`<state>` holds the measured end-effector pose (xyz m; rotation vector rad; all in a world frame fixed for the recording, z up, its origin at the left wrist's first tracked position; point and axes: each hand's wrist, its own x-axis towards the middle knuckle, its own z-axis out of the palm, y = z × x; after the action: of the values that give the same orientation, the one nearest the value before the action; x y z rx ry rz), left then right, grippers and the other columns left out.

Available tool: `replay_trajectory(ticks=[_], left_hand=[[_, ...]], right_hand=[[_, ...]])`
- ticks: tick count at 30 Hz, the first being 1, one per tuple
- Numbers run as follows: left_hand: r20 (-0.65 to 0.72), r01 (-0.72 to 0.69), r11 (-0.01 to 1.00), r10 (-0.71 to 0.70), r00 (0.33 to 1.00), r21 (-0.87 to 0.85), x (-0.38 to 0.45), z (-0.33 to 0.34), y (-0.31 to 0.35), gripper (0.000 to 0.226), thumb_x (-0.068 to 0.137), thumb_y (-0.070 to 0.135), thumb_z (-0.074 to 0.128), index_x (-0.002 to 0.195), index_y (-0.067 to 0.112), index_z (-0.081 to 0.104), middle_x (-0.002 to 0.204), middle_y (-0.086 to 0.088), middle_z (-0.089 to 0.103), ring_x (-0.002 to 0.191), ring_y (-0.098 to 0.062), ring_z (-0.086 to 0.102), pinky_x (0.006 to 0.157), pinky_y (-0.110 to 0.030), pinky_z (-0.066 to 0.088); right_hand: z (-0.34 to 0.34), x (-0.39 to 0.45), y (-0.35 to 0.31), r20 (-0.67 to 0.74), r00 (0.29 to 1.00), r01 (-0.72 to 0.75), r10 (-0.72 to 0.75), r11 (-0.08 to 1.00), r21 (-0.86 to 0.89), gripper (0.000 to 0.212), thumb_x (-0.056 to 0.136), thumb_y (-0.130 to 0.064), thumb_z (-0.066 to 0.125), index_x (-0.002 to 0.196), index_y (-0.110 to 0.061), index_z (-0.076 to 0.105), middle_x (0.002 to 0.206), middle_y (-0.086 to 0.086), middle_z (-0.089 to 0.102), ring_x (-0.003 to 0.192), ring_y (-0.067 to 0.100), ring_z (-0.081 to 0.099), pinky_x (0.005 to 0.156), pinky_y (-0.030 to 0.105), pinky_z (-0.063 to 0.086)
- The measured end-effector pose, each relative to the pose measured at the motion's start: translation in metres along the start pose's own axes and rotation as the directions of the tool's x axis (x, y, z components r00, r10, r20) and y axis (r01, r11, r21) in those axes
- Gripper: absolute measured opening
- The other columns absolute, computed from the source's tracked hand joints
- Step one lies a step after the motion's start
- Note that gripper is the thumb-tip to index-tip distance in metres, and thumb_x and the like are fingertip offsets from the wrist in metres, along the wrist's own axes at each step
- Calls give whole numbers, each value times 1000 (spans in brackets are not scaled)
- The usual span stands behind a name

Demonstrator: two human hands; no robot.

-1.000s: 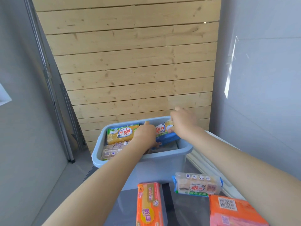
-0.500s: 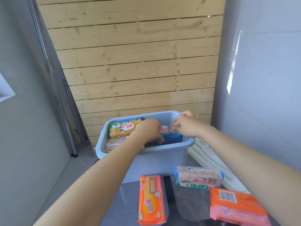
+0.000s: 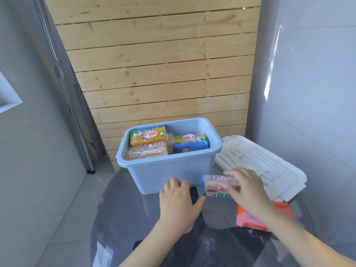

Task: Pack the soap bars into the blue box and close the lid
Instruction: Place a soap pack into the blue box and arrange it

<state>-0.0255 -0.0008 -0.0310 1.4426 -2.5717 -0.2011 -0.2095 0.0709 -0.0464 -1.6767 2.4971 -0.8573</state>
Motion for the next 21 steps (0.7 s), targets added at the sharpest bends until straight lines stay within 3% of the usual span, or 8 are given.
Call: replay_trajectory(ticks=[2, 4, 9, 12, 14, 17, 19, 21], left_hand=[[73, 76, 990, -85, 994, 116, -6, 15, -5, 62, 76, 67, 46, 121, 25, 45, 126, -5, 40, 112, -29, 43, 88, -37, 37], [90, 120, 983, -133, 987, 137, -8, 22, -10, 70, 73, 68, 51, 128, 27, 37, 136, -8, 30, 115, -31, 40, 89, -39, 38], [204, 216, 971, -192, 960, -103, -5, 19, -26, 79, 73, 43, 64, 139, 29, 23, 127, -11, 34, 115, -33, 40, 95, -39, 40], [280, 237, 918, -147, 949, -319, -8, 6, -40, 71, 73, 34, 64, 136, 35, 30, 122, -8, 44, 114, -28, 45, 90, -34, 45], [288, 217, 863, -88, 954, -456, -11, -9, -47, 68, 72, 33, 67, 134, 37, 40, 119, 1, 54, 100, -18, 58, 75, -23, 51], [251, 131, 809, 21, 968, -573, -14, -39, -49, 66, 73, 37, 70, 133, 43, 43, 109, 14, 58, 82, -3, 62, 54, -7, 44], [216, 67, 778, 91, 972, -625, -15, -61, -49, 65, 73, 37, 73, 130, 47, 44, 109, 15, 60, 85, -3, 62, 58, -8, 45], [194, 13, 743, 158, 968, -669, -16, -82, -49, 64, 73, 34, 75, 127, 51, 45, 113, 16, 61, 90, -2, 63, 63, -10, 47]], right_hand=[[6, 2, 3, 100, 995, -14, 15, 1000, -18, 40, 83, -36, 61, 123, -32, 56, 120, -9, 59, 117, 18, 42, 94, 31, 34], [7, 7, 0, 108, 994, -25, 20, 998, 51, 38, 82, -30, 63, 120, -32, 59, 114, -7, 62, 114, 19, 43, 89, 28, 34], [6, 5, -7, 61, 996, 61, -70, 988, 139, 32, 80, -15, 65, 111, -24, 64, 109, -3, 65, 105, 17, 46, 78, 20, 29], [-7, 5, -13, -17, 997, 76, -74, 978, 196, 32, 80, -19, 68, 112, -23, 65, 110, -2, 66, 104, 17, 48, 79, 19, 29], [-22, 7, -19, -7, 998, 69, -69, 977, 204, 35, 81, -24, 68, 116, -23, 64, 114, -2, 65, 108, 18, 51, 82, 22, 33], [-47, 10, -25, 37, 997, 59, -69, 972, 227, 38, 82, -27, 67, 119, -23, 62, 116, -6, 63, 107, 11, 54, 84, 23, 36], [-65, 10, -29, 56, 996, 43, -64, 947, 319, 31, 83, -26, 66, 114, -25, 64, 108, -12, 64, 101, 4, 55, 84, 22, 38], [-85, 12, -33, 64, 996, 22, -58, 889, 457, 19, 84, -23, 65, 97, -36, 64, 96, -20, 67, 91, -6, 61, 80, 16, 45]])
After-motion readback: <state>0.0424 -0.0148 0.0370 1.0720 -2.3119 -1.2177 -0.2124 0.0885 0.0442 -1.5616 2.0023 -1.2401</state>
